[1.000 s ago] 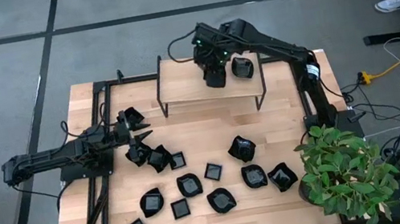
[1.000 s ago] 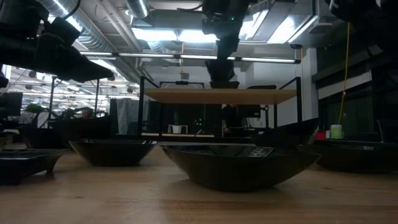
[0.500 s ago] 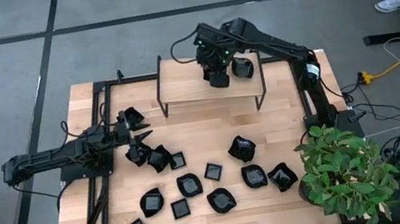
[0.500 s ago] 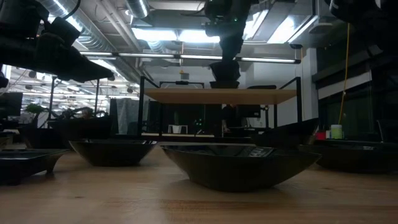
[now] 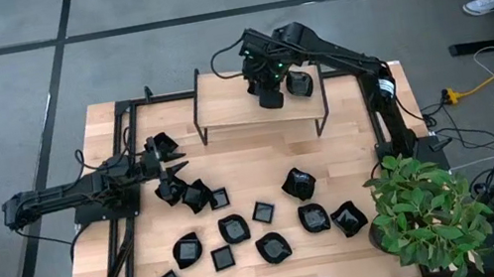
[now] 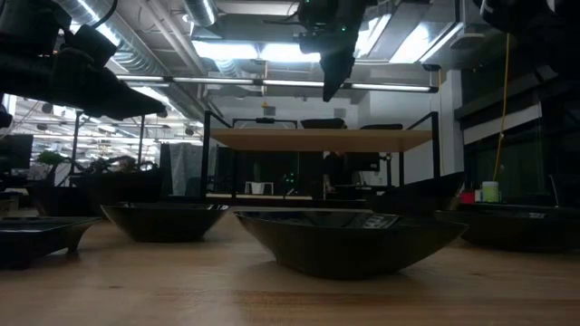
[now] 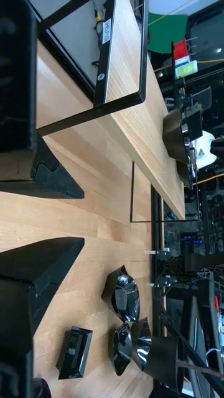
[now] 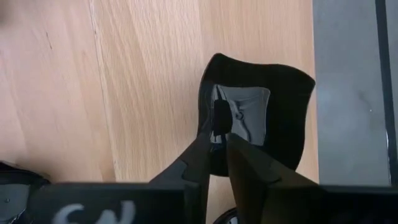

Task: Pick & Place Mini shaped plates
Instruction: Put the square plate on the shelf

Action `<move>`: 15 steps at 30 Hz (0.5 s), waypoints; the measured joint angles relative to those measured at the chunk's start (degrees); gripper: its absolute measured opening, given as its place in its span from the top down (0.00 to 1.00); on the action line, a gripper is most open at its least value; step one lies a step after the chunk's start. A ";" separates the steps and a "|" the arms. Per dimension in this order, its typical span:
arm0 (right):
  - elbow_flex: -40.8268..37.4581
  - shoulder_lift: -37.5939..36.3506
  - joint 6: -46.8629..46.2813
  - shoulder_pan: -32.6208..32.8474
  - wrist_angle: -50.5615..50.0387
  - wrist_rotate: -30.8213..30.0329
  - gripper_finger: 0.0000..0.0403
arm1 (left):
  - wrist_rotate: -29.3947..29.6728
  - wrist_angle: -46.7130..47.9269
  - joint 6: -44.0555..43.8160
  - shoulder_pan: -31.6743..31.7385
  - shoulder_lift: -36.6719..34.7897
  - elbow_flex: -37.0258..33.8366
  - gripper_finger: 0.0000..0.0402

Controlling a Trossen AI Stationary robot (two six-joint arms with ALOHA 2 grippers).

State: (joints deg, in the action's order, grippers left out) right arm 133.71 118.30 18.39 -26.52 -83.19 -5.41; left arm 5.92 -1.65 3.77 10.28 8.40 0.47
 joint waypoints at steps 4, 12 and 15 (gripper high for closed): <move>0.00 0.00 -0.25 0.00 -0.01 1.35 0.86 | 0.02 0.00 0.00 -0.01 -0.01 0.01 0.74; 0.00 0.00 0.05 0.79 0.19 14.71 0.86 | 0.02 0.00 0.00 -0.01 0.00 0.02 0.74; -0.02 0.00 0.88 1.47 0.23 16.09 0.86 | 0.02 0.00 0.00 0.00 -0.02 0.02 0.74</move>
State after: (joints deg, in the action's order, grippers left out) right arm 133.69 118.30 19.27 -25.06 -82.96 10.68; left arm 5.93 -1.65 3.77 10.28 8.38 0.49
